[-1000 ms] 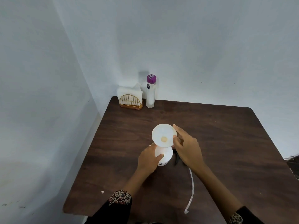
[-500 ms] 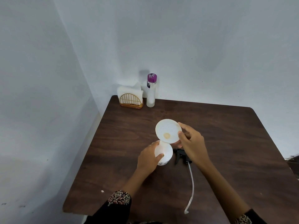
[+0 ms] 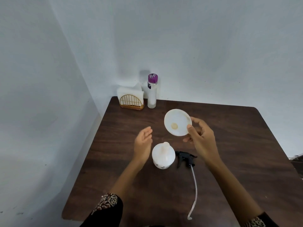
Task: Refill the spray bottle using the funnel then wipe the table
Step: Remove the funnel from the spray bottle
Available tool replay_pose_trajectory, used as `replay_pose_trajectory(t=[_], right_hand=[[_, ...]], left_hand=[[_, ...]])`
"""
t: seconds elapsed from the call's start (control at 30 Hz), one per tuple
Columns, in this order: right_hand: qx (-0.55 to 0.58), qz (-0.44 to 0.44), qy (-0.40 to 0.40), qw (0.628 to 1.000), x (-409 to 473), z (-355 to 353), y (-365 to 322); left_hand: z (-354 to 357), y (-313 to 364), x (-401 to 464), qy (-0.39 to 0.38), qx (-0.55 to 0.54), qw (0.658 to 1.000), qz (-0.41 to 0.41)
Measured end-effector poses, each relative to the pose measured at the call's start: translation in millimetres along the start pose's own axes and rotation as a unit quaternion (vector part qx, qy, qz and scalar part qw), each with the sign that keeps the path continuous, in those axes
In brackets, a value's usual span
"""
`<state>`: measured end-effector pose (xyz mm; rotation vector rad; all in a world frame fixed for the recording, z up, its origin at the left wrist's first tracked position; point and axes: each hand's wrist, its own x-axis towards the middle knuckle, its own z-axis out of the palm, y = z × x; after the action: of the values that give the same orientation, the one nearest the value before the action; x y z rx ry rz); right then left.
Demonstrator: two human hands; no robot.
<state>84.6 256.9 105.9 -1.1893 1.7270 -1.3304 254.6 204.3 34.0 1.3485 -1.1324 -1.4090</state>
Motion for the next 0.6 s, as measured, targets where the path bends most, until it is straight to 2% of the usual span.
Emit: replay_pose_trajectory(t=[0.1,0.2,0.3,0.6], right_hand=[[-0.004,-0.008,0.005,1.000,11.3,1.7,-3.9],[-0.011,-0.015,0.014,1.000,28.0,7.0,-5.2],[-0.007,-0.008,0.020,1.000,46.9,15.6,-2.1],[-0.046,-0.008,0.017,0.999,116.9,45.7,34.9]], left_hand=[[-2.6,40.1,5.1,0.001,-0.018,1.000,0.020],[2.0,72.6,9.8,-0.055,-0.049,0.997,0.024],[11.5,90.5,19.7,-0.095,-0.033,0.994,0.033],[37.1,62.6,93.9,-0.135,0.072,0.988,-0.019]])
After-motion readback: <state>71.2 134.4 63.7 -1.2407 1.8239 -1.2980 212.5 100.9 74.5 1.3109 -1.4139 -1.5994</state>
